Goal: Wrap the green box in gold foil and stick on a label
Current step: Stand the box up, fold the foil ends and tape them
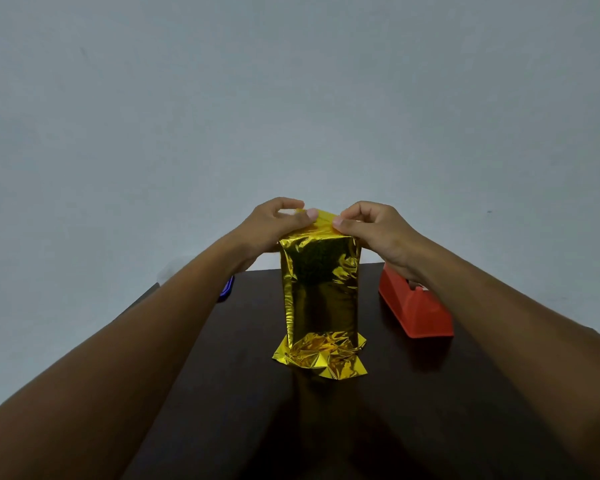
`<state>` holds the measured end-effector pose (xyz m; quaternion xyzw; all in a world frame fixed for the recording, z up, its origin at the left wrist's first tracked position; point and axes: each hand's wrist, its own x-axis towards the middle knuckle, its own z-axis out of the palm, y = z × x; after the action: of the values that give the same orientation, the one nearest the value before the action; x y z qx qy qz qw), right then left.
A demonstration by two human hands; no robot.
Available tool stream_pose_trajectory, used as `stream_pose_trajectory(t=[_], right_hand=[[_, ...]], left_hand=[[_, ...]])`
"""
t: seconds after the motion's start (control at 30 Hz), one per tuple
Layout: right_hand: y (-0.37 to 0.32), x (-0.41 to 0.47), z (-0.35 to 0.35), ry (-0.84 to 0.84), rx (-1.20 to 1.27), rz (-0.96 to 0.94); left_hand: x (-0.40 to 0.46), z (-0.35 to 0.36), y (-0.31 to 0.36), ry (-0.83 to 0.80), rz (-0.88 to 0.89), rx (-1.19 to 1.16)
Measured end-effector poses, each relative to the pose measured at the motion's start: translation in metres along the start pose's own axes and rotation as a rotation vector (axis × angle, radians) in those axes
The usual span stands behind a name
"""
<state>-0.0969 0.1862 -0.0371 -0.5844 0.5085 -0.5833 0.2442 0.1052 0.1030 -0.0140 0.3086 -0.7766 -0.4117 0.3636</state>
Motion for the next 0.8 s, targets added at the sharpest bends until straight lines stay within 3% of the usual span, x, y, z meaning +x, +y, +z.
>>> stream_pose_trajectory(t=[0.43,0.63,0.8], right_hand=[[0.004,0.016,0.003,-0.002,-0.032,0.163],[0.007,0.021,0.004,0.053,0.053,0.223],[0.009,0.023,0.005,0.06,0.09,0.239]], left_hand=[[0.006,0.001,-0.001,-0.021,-0.107,-0.132],[0.012,0.002,0.005,-0.149,-0.312,-0.041],[0.015,0.006,0.001,-0.071,-0.309,-0.018]])
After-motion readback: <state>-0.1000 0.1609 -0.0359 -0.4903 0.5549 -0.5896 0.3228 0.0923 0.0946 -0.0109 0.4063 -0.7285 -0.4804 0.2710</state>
